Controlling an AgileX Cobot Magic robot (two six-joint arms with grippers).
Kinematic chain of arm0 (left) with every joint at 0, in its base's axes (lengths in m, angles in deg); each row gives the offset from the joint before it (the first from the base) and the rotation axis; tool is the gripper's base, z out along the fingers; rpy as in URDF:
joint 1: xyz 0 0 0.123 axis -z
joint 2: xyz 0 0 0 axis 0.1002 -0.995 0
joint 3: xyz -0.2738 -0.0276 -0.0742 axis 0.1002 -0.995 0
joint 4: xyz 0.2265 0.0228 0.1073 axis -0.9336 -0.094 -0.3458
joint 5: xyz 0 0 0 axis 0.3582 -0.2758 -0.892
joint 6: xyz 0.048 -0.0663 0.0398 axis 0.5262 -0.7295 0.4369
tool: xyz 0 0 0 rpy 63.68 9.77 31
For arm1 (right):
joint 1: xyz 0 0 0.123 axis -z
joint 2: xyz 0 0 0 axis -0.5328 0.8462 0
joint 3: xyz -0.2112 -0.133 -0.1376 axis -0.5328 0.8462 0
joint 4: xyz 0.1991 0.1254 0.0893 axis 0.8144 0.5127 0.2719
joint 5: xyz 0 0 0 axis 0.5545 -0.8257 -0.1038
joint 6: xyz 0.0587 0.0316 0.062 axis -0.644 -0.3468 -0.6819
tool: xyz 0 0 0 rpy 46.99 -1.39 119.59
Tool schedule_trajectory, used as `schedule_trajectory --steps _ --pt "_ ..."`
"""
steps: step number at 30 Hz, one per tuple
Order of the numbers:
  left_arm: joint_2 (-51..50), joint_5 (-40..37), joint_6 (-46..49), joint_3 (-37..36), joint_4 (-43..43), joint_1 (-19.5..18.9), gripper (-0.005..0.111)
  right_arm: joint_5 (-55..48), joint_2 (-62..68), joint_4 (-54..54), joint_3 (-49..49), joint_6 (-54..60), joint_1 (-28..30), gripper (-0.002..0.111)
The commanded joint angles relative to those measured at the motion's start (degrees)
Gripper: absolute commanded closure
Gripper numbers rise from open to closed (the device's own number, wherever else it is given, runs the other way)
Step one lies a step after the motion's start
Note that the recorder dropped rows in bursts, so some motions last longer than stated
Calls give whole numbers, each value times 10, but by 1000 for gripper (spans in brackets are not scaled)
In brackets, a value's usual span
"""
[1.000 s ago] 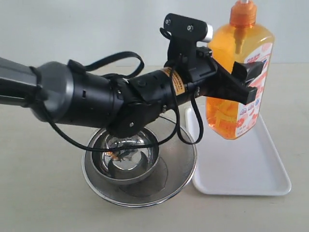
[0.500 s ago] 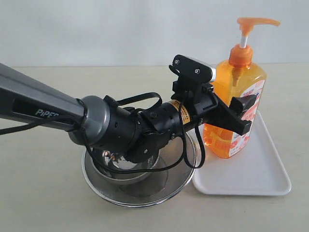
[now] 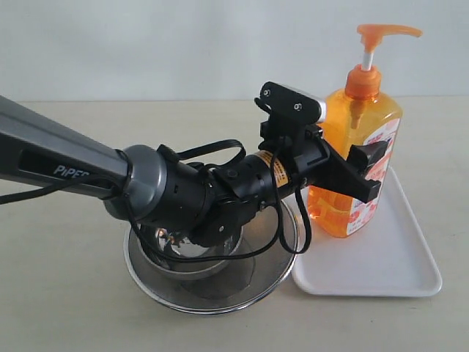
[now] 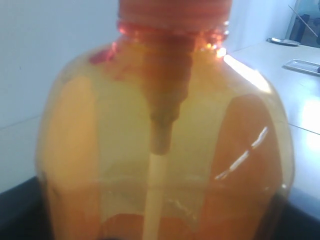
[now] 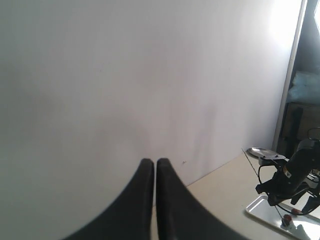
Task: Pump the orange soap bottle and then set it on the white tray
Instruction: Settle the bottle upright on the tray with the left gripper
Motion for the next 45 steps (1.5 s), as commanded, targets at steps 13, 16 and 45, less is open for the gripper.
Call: schedule_trajectory --steps 13,16,45 --pt "5 41 -16 10 -39 2 59 -5 -4 -4 -3 -2 2 109" --pt "5 44 -16 10 -39 2 45 -5 -4 -4 -3 -2 2 109" --pt "5 37 -47 10 -47 2 8 -5 -4 -4 -3 1 2 109"
